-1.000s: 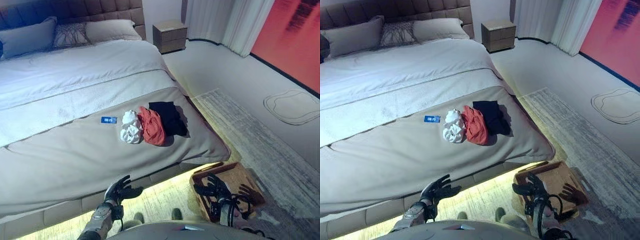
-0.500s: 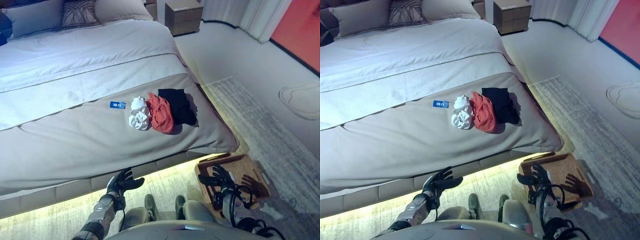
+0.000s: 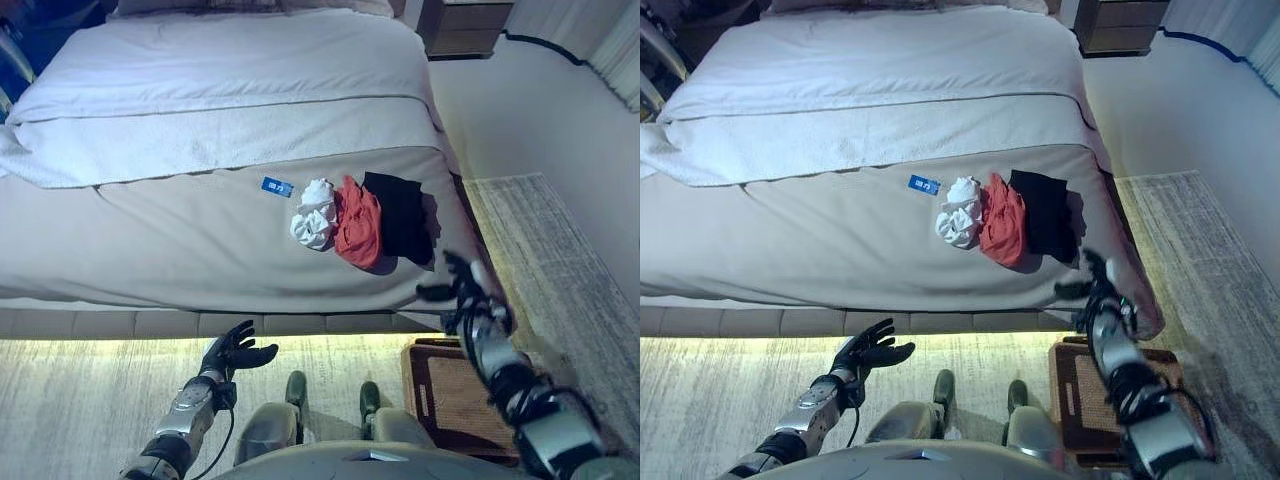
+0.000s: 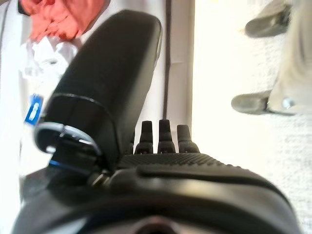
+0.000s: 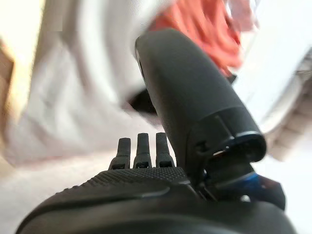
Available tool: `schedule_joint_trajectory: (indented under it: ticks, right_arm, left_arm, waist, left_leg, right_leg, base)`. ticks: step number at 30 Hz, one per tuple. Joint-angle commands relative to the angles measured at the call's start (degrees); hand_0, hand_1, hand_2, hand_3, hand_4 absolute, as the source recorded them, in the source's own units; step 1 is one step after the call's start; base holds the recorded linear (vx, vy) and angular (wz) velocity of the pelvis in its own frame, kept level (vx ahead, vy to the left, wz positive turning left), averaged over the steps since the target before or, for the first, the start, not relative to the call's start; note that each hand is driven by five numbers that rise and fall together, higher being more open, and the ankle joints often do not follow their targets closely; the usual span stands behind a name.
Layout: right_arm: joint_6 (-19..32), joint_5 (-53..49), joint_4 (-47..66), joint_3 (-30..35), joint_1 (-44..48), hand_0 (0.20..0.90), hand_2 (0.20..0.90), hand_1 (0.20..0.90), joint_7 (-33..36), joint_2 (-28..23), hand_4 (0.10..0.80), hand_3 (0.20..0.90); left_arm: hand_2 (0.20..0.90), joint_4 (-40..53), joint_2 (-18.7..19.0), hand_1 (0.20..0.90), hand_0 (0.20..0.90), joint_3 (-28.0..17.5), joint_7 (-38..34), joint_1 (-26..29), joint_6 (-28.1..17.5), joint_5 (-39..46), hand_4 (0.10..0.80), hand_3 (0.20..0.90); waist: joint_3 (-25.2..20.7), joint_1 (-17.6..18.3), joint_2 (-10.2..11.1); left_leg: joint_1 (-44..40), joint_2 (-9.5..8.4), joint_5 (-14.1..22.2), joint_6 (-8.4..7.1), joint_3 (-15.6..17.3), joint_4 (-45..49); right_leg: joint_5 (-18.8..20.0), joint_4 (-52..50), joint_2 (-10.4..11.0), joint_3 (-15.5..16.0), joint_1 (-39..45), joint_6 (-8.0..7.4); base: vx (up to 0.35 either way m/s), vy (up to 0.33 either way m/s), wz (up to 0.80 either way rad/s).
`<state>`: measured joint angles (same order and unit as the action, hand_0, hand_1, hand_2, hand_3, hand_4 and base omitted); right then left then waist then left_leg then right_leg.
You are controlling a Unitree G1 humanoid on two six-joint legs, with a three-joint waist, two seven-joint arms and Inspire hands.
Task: Pick up the clothes from the bed and place them into the basket
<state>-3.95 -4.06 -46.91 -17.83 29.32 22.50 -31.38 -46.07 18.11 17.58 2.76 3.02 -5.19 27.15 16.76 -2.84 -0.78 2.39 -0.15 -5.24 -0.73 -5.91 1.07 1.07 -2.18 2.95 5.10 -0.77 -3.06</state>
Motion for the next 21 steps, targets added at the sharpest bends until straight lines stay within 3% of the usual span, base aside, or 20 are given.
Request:
schedule_joint_trajectory:
  ticks: [1, 9, 21]
  right_arm:
    - [1.28, 3.3, 3.61, -1.33, 11.2, 0.9, 0.9, 0.9, 4.82, -4.91, 0.8, 0.9]
    - [1.71, 5.06, 1.19, -3.8, 21.55, 0.9, 0.9, 0.9, 3.91, -10.55, 0.8, 0.9]
    - [-5.86, 14.09, -7.54, -11.65, 32.59, 0.9, 0.9, 0.9, 3.04, -16.16, 0.8, 0.9]
  left_arm:
    - [0.9, 7.6, 4.07, 0.9, 0.9, 2.53, 1.13, 4.19, -4.63, 2.98, 0.8, 0.9]
    - [0.9, 10.84, 5.92, 0.9, 0.9, 4.69, 1.54, 3.3, -5.65, 5.35, 0.8, 0.9]
    - [0.9, 20.94, 8.66, 0.9, 0.9, 5.62, 2.19, 3.0, -8.3, 9.48, 0.8, 0.9]
  waist:
    - [2.2, -2.23, 0.84]
    - [6.82, -4.24, -0.64]
    - [12.82, -6.42, -3.17]
  left_leg:
    - [2.49, -1.94, 9.8, 1.11, 2.99, 10.63]
    - [10.14, -3.03, 11.01, 0.83, 1.18, 17.99]
    - [22.11, -4.5, 14.03, 0.72, 1.87, 31.18]
  right_leg:
    - [-5.05, -10.62, 1.92, 1.86, -3.25, 1.19]
    - [-7.92, -18.46, 3.26, 3.71, -9.49, 2.34]
    - [-12.76, -33.69, 4.73, 5.52, -21.0, 4.36]
  base:
    - [-0.08, -0.003, 0.34]
    - [-0.079, 0.009, 0.17]
    - [-0.073, -0.024, 0.17]
